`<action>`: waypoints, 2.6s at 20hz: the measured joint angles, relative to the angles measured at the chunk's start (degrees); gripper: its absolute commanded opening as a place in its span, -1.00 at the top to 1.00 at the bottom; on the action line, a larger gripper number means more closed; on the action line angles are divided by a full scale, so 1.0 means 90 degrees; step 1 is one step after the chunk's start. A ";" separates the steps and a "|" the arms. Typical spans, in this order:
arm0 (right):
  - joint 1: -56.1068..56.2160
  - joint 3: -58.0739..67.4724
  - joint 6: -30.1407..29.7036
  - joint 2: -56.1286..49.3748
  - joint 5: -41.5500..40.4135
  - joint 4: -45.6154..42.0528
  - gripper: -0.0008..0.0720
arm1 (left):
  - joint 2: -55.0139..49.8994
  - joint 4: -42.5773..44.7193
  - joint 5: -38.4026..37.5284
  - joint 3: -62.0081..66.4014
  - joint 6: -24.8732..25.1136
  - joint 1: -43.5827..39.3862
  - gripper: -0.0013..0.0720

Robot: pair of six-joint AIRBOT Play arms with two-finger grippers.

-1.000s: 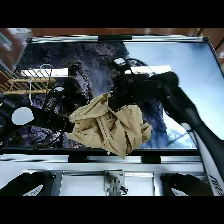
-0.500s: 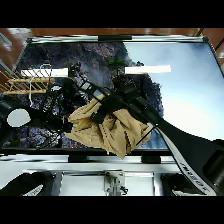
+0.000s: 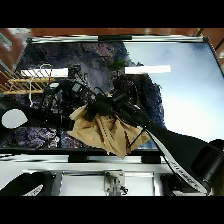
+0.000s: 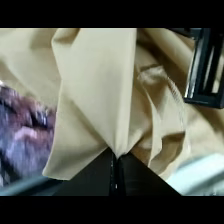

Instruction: Fold the shirts.

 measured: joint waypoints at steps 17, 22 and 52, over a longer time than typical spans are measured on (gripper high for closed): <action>-0.0962 0.1974 0.1202 0.2497 -0.0063 -0.0993 0.80 | 0.0010 -0.0243 0.3572 0.3436 0.0396 -0.0007 0.81; -0.0974 0.2067 0.2011 0.2562 -0.1513 -0.1438 0.80 | -0.0265 -0.0068 0.2171 0.3432 0.0889 -0.0002 0.51; -0.0979 0.2086 0.3575 0.1766 -0.3332 -0.2006 0.80 | -0.1294 -0.1248 0.4605 -0.2735 -0.1817 -0.0670 0.82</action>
